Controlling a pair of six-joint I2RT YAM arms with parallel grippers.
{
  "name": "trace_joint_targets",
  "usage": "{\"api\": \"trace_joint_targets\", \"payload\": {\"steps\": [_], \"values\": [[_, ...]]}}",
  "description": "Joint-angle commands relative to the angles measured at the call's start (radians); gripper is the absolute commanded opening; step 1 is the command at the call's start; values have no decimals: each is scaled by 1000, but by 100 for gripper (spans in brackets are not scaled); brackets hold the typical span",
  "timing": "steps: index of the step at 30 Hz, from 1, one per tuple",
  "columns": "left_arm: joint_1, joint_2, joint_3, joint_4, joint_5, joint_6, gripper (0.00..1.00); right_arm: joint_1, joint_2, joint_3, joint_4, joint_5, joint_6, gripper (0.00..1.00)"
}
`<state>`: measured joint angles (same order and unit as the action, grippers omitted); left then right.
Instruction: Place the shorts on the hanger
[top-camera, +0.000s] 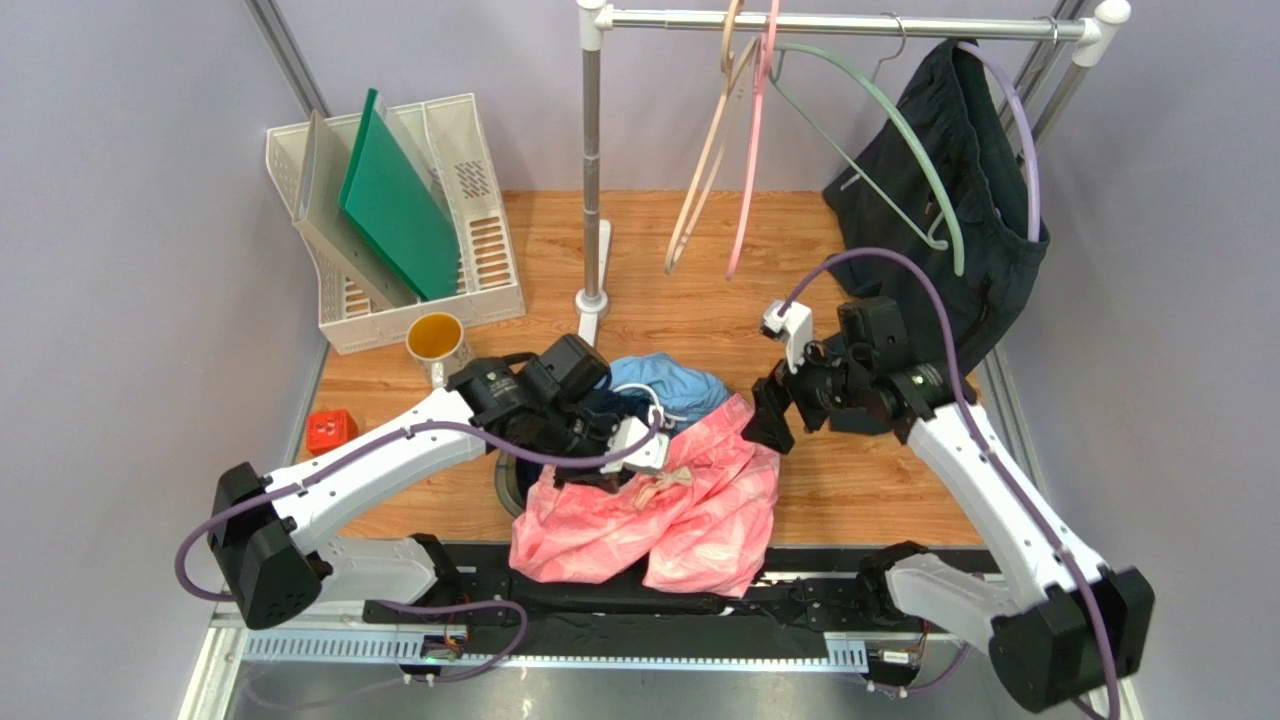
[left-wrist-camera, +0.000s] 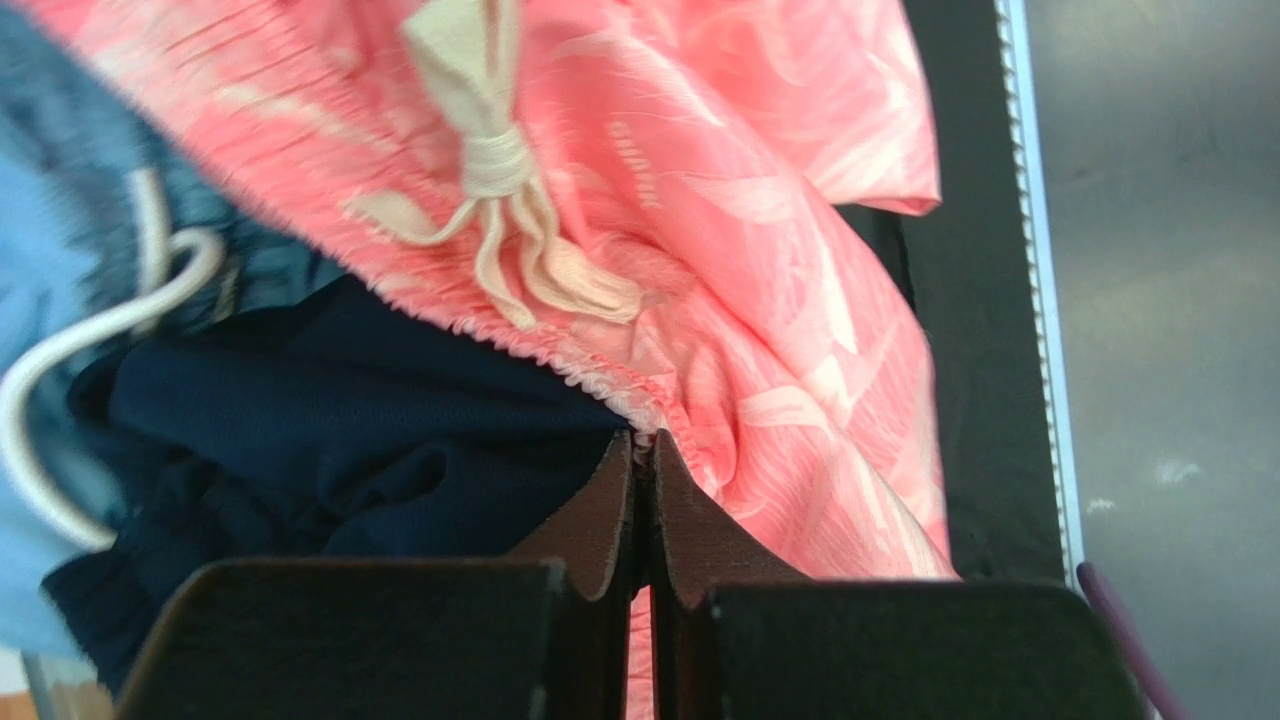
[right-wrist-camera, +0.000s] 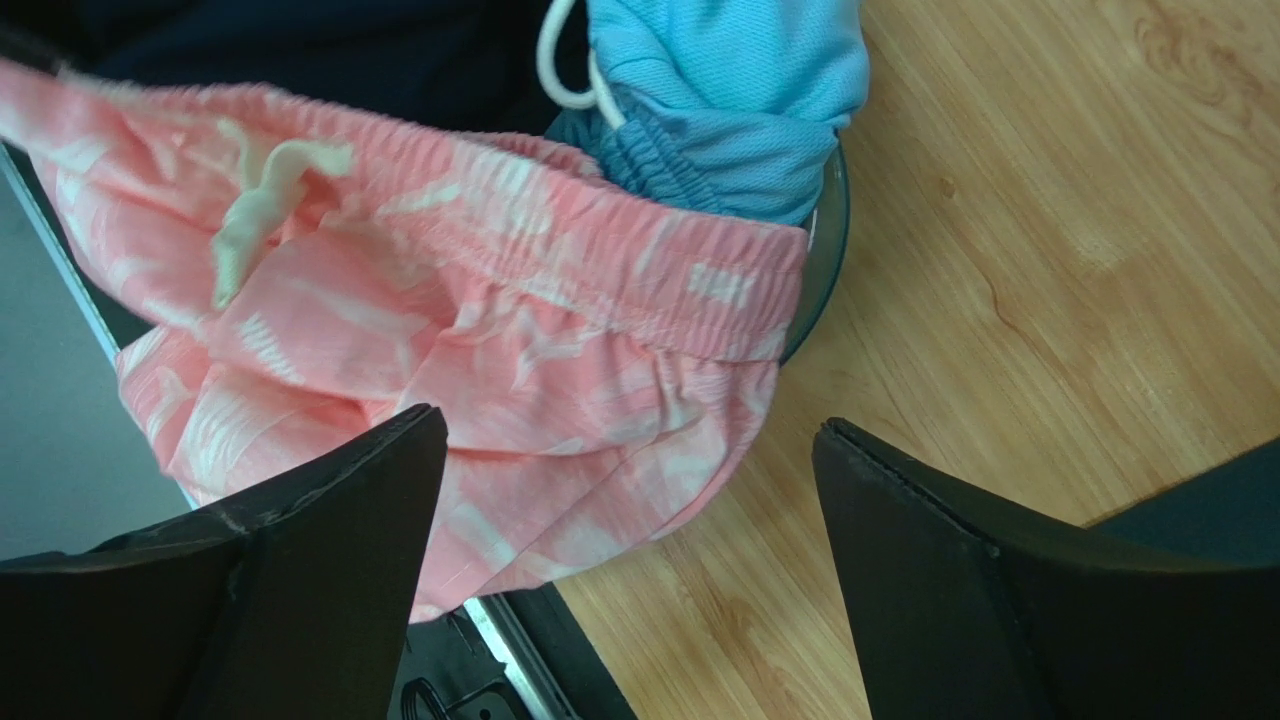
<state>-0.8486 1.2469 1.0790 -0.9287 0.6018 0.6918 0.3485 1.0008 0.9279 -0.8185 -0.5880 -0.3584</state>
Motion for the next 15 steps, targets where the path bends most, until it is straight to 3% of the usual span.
{"api": "trace_joint_targets", "payload": {"steps": [1,9,15], "values": [[-101,-17,-33,-48,-33,86,0,-32,134,71,41,-72,6,95],[-142,-6,-42,-39,-63,117,0,-31,272,45,176,-107,-39,97],[-142,8,-53,-35,-82,110,0,-5,361,65,180,-194,-37,86]]}}
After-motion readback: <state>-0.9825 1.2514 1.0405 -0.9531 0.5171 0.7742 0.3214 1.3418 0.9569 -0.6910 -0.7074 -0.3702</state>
